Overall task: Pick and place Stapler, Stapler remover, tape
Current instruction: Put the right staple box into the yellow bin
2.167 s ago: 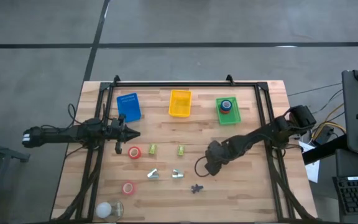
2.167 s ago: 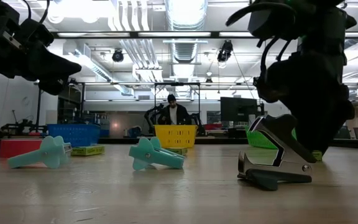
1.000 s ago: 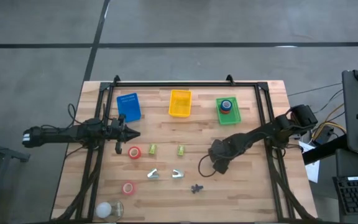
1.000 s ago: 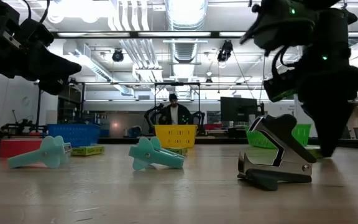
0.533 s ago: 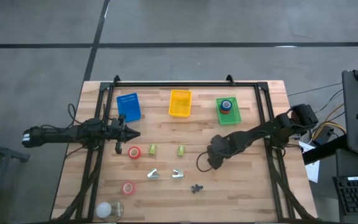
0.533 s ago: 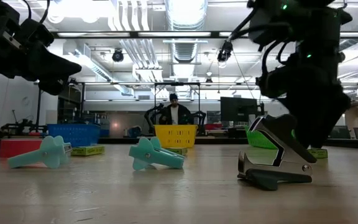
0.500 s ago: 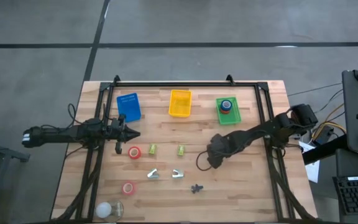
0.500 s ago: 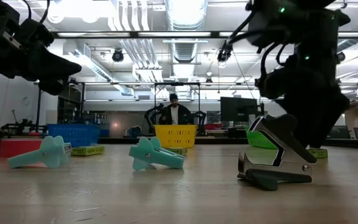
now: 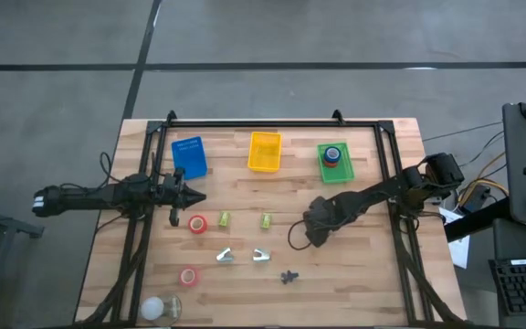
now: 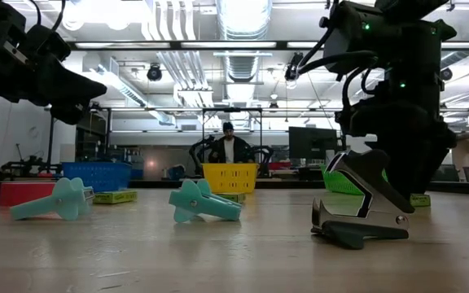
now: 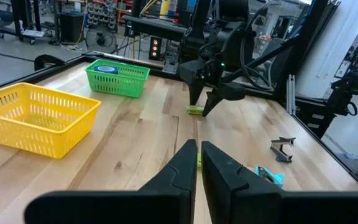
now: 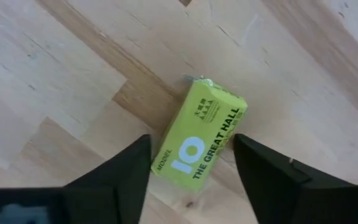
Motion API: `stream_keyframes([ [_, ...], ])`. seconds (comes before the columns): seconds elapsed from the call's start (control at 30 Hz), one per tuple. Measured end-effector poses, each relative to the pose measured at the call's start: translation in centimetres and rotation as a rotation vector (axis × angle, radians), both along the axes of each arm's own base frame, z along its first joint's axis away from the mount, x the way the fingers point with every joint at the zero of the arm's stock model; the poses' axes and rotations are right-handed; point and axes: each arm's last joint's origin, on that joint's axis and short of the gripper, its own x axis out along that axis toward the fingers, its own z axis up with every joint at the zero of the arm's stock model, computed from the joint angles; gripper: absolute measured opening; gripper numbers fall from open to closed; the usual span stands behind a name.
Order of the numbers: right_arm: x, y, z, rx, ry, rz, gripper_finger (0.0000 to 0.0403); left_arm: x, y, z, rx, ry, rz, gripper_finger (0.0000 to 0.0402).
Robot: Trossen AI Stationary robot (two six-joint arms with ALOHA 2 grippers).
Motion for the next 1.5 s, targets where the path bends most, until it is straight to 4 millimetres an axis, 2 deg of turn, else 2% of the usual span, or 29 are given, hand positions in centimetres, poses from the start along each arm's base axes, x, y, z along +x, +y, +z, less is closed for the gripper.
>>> stream_keyframes([
  [0.23,0.1,0.0,0.1,-0.002,-0.006,0.067,0.0134,0.0,0.0,0.0,0.000,0.000,0.000,0.0026],
  [0.33,0.6,0.2,0.4,-0.001,-0.032,0.104,0.0112,0.0,0.0,0.0,0.000,0.000,0.000,0.0026],
  [0.47,1.5,0.2,1.3,-0.015,-0.070,0.156,0.0109,0.0,0.0,0.0,0.000,0.000,0.000,0.0026],
  [0.67,3.7,-0.9,3.8,-0.096,-0.166,0.243,0.0130,0.0,0.0,0.0,0.000,0.000,0.001,0.0026],
  [0.87,6.3,-3.9,7.3,-0.191,-0.267,0.365,0.0120,0.0,0.0,0.0,0.000,0.000,0.000,0.0026],
  [1.13,8.1,-9.8,11.0,-0.352,-0.338,0.552,0.0126,0.0,0.0,0.0,0.000,0.000,0.001,0.0026],
  [1.3,8.7,-13.2,12.0,-0.438,-0.372,0.589,0.0124,0.0,0.0,0.0,0.000,0.000,0.000,0.0026],
  [1.5,10.0,-16.4,11.3,-0.478,-0.325,0.661,0.0121,0.0,0.0,0.0,0.000,0.000,0.000,0.0026],
])
